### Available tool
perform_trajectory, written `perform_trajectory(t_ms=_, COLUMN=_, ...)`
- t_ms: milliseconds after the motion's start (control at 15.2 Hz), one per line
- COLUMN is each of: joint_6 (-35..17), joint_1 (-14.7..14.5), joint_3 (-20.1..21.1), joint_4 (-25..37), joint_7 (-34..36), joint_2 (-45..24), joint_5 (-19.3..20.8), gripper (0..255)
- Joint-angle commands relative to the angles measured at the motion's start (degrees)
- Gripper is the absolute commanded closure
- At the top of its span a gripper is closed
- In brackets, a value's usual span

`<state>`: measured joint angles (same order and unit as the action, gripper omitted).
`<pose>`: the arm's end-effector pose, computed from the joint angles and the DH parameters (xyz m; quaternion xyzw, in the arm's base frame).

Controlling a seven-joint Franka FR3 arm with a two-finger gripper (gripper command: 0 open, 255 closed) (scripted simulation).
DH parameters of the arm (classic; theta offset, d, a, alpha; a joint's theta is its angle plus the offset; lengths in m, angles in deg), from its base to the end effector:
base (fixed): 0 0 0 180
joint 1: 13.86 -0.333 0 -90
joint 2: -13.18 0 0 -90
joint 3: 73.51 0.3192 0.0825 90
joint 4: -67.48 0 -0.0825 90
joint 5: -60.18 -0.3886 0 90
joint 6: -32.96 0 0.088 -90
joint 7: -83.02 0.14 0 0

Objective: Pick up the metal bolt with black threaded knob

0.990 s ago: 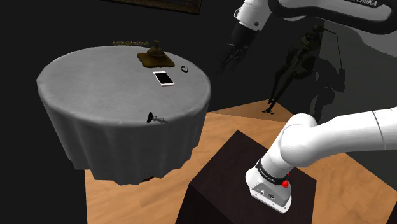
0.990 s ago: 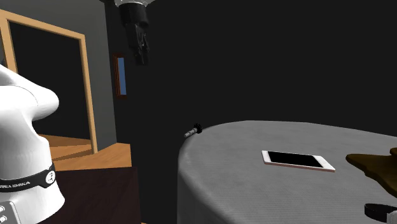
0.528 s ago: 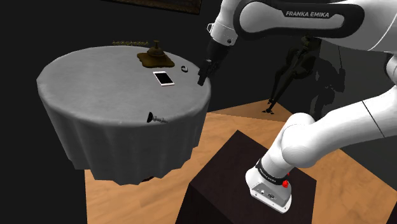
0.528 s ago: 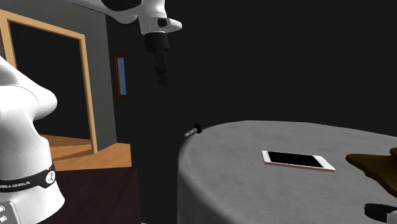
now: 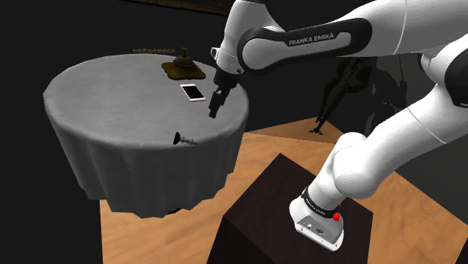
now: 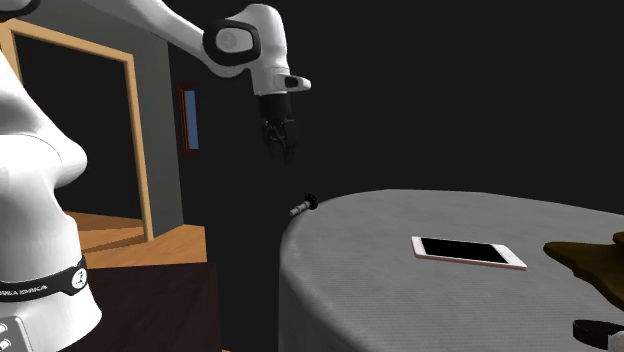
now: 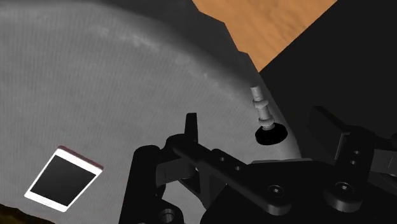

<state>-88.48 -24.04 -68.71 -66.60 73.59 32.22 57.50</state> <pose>0.4472 0.1241 0.4420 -0.9785 -0.1987 -0.0550 0.0095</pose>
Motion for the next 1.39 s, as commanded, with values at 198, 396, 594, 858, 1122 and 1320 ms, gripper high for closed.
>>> perform_trajectory(t_ms=198, joint_6=-6.58, joint_1=-1.86, joint_3=2.21, joint_4=2.79, joint_7=-2.83, joint_2=-9.51, joint_5=2.07, gripper=0)
perform_trajectory(t_ms=396, joint_6=-10.12, joint_1=-2.82, joint_3=3.44, joint_4=4.76, joint_7=-4.16, joint_2=-15.23, joint_5=3.96, gripper=0)
perform_trajectory(t_ms=594, joint_6=-13.21, joint_1=-3.82, joint_3=4.52, joint_4=7.06, joint_7=-5.1, joint_2=-20.9, joint_5=6.34, gripper=0)
perform_trajectory(t_ms=858, joint_6=-16.18, joint_1=-3.86, joint_3=4.46, joint_4=5.86, joint_7=-4.58, joint_2=-22.7, joint_5=6.96, gripper=0)
perform_trajectory(t_ms=1122, joint_6=-18.81, joint_1=-3.9, joint_3=4.37, joint_4=4.96, joint_7=-4.04, joint_2=-24.47, joint_5=7.61, gripper=0)
perform_trajectory(t_ms=1320, joint_6=-18.78, joint_1=-3.89, joint_3=4.37, joint_4=4.95, joint_7=-4.07, joint_2=-24.43, joint_5=7.6, gripper=255)
